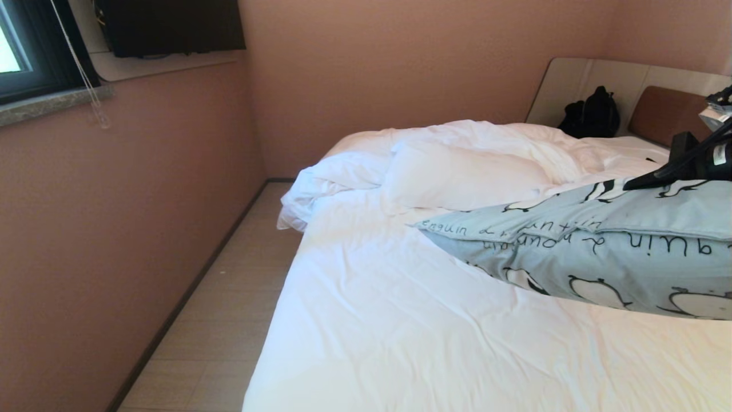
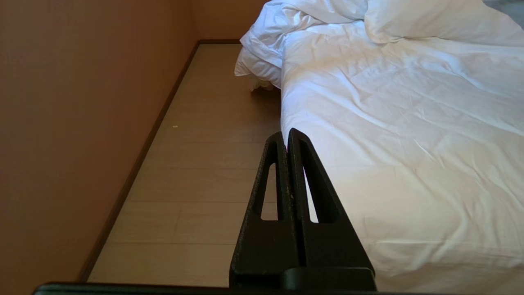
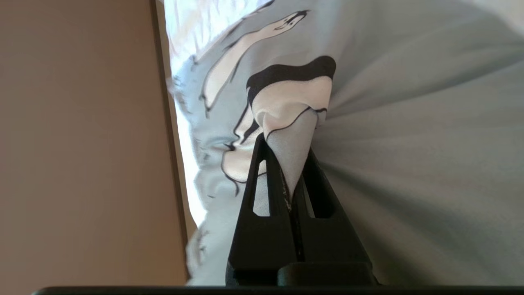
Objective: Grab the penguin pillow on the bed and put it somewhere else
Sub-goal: Move to the foot of the bed, then place the pillow at the end of the bed
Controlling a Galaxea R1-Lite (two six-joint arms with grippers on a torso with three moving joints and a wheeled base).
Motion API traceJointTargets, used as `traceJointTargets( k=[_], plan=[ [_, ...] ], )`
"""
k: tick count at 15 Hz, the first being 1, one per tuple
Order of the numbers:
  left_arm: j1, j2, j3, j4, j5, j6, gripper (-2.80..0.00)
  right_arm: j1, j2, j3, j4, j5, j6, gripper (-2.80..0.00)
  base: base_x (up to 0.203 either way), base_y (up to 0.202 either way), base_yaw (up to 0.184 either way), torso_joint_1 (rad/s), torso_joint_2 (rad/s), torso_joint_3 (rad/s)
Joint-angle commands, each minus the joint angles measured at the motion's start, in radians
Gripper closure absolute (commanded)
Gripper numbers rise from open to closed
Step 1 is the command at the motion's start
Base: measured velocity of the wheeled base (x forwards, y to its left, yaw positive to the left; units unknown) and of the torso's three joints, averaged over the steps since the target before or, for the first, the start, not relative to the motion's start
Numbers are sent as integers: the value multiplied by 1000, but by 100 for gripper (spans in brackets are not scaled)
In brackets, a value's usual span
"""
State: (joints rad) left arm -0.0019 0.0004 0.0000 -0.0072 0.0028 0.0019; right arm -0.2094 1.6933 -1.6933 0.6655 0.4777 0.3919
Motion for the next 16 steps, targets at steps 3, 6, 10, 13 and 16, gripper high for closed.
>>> traceJointTargets(
  k=[3, 6, 10, 13, 16],
  plan=[
    [0, 0, 0, 0, 0, 1, 0, 183, -26, 72, -90, -167, 3, 0, 0, 0, 0, 0, 0, 0],
    [0, 0, 0, 0, 0, 0, 0, 336, 59, 69, -270, -361, 1, 0, 0, 0, 0, 0, 0, 0],
    [0, 0, 0, 0, 0, 0, 0, 437, 210, 20, -463, -447, -19, 0, 0, 0, 0, 0, 0, 0],
    [0, 0, 0, 0, 0, 0, 0, 454, 347, -113, -512, -461, -19, 0, 0, 0, 0, 0, 0, 0],
    [0, 0, 0, 0, 0, 1, 0, 475, 478, -216, -549, -524, -21, 0, 0, 0, 0, 0, 0, 0]
  ],
)
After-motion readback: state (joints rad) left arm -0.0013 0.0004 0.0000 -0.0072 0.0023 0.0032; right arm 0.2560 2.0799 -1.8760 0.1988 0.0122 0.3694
